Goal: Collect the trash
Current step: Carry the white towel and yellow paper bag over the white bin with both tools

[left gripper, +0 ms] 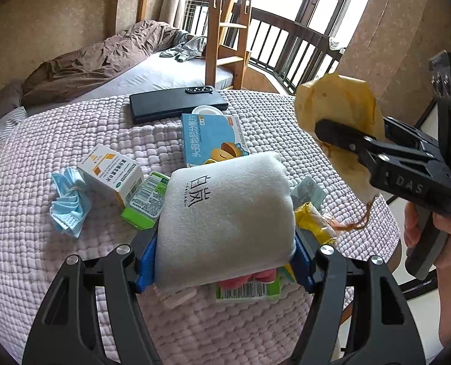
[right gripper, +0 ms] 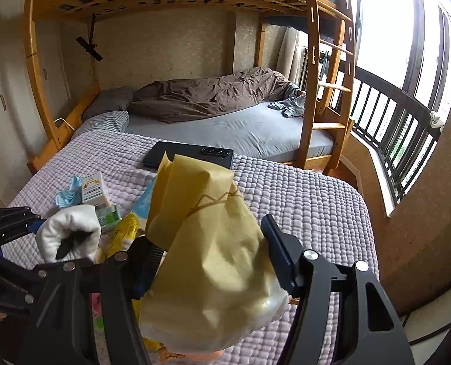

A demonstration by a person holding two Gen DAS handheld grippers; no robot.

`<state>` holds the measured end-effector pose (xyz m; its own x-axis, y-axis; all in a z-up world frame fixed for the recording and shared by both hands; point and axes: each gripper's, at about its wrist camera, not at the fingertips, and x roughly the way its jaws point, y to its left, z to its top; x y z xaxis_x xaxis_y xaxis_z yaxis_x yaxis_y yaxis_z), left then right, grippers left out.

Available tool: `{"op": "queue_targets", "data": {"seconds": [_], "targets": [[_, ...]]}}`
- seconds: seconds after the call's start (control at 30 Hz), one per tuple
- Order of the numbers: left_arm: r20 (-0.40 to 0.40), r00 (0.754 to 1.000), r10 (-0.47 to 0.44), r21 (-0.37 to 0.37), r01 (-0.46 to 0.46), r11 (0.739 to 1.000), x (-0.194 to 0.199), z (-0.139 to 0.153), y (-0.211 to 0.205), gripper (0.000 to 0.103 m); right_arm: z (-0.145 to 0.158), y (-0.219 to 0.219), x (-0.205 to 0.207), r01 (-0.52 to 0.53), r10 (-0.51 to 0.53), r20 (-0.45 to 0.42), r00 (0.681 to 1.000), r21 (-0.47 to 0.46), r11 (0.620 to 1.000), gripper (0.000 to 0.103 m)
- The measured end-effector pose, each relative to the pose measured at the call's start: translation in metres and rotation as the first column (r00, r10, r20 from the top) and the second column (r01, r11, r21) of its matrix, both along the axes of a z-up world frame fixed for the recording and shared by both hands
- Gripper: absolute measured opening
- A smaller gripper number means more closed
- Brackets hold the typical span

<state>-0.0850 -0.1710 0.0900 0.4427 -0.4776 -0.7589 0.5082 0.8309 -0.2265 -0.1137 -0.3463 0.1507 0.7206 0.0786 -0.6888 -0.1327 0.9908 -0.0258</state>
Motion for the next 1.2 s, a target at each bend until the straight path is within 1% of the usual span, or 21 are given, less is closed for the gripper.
{"op": "queue_targets", "data": {"seconds": [0.3,0.5,0.83,1.2], "targets": [[0.021,1.0,0.017,0.014,-0.017,1.0,-0.016,0.004,0.011,0.07,0.005,-0.001,-0.027,0.003,-0.002,-0.013,1.0,0.051,0.999,0.062],[0.022,0.999,0.028,0.024,-0.028,0.999,-0.029,0.003,0.019,0.07,0.002,0.006,-0.049,-0.005,0.007,-0.034,0.999,0.055,0.998,0.062],[0.033,0.998,0.056,0.065,-0.058,0.996,-0.05,0.003,0.028,0.07,-0.006,0.018,-0.086,-0.003,0.008,-0.072,0.997,0.079,0.997,0.062],[0.033,0.998,0.061,0.085,-0.063,0.994,-0.072,0.002,0.04,0.07,-0.013,0.03,-0.12,0.0,0.011,-0.104,0.994,0.103,0.995,0.062]]}}
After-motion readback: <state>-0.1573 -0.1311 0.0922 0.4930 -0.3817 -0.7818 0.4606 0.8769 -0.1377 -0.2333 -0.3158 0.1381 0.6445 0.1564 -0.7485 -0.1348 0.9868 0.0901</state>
